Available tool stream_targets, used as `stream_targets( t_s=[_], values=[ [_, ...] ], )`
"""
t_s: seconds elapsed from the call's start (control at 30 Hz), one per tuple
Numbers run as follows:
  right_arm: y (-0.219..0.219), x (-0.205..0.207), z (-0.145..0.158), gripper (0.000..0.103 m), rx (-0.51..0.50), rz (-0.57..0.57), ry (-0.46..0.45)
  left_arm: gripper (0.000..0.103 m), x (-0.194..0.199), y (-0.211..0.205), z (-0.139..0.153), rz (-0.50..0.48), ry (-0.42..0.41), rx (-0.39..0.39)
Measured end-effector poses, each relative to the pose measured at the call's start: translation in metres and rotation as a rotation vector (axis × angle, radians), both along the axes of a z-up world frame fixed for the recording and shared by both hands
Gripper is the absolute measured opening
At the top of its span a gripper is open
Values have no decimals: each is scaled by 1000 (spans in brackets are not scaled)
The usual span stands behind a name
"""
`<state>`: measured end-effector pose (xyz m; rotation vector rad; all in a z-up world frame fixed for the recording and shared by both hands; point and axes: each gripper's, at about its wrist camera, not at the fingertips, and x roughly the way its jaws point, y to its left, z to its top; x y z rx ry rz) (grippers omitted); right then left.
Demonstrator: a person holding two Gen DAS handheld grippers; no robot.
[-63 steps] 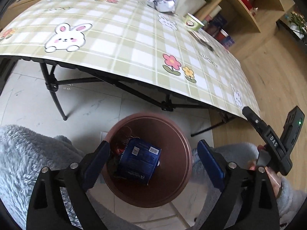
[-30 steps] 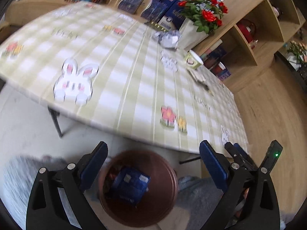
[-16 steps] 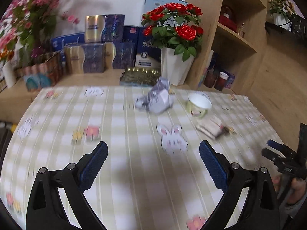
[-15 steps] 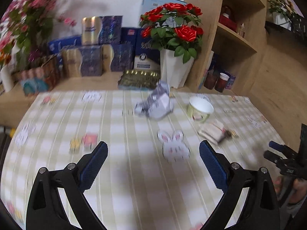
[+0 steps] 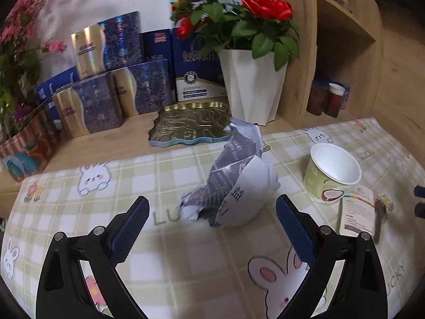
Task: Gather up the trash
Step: 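Move the left gripper to the crumpled paper bag and grasp it, then grasp the wrapped black spoon with the right gripper while the left gripper holds the paper bag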
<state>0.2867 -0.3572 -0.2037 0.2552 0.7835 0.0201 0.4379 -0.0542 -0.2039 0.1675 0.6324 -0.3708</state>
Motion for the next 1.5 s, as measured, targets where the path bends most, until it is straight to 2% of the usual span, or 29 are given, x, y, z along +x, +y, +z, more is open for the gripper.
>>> stream_targets(
  t_s=[0.17, 0.3, 0.33, 0.43, 0.47, 0.57, 0.73, 0.8, 0.87, 1.07, 1.23, 1.3, 1.33, 1.37, 1.5],
  values=[
    [16, 23, -5, 97, -3, -27, 13, 94, 15, -19, -15, -18, 25, 59],
    [17, 25, -12, 97, 6, -132, 15, 94, 25, -28, -27, -23, 80, 109],
    [18, 24, -14, 97, -4, -155, 19, 91, 26, -29, -30, -33, 98, 110],
    [21, 22, -20, 97, -37, -188, 24, 71, 30, -32, -38, -38, 141, 139],
    [20, 22, -21, 97, -39, -193, 27, 69, 30, -32, -38, -36, 140, 140],
    [16, 21, -22, 97, -23, -210, 27, 64, 29, -31, -38, -48, 143, 130],
    [13, 21, -27, 97, -1, -222, 52, 60, 26, -31, -35, -49, 127, 124],
    [12, 21, -28, 97, -1, -224, 52, 56, 24, -29, -33, -53, 117, 101],
    [12, 21, -29, 97, 5, -222, 55, 46, 22, -27, -31, -47, 106, 89],
    [14, 22, -31, 97, 15, -200, 57, 37, 19, -25, -27, -47, 83, 72],
    [10, 21, -32, 97, 38, -205, 53, 35, 18, -18, -23, -24, 66, 42],
    [11, 22, -33, 91, 44, -186, 56, 34, 14, -15, -19, -21, 43, 26],
    [14, 25, -35, 75, 39, -166, 76, 34, 11, -14, -17, -25, 31, 18],
    [16, 28, -38, 66, 38, -150, 103, 34, 8, -14, -17, -28, 29, 20],
    [22, 30, -39, 55, 13, -129, 107, 34, -11, -4, -5, -33, 26, -36]
  ],
)
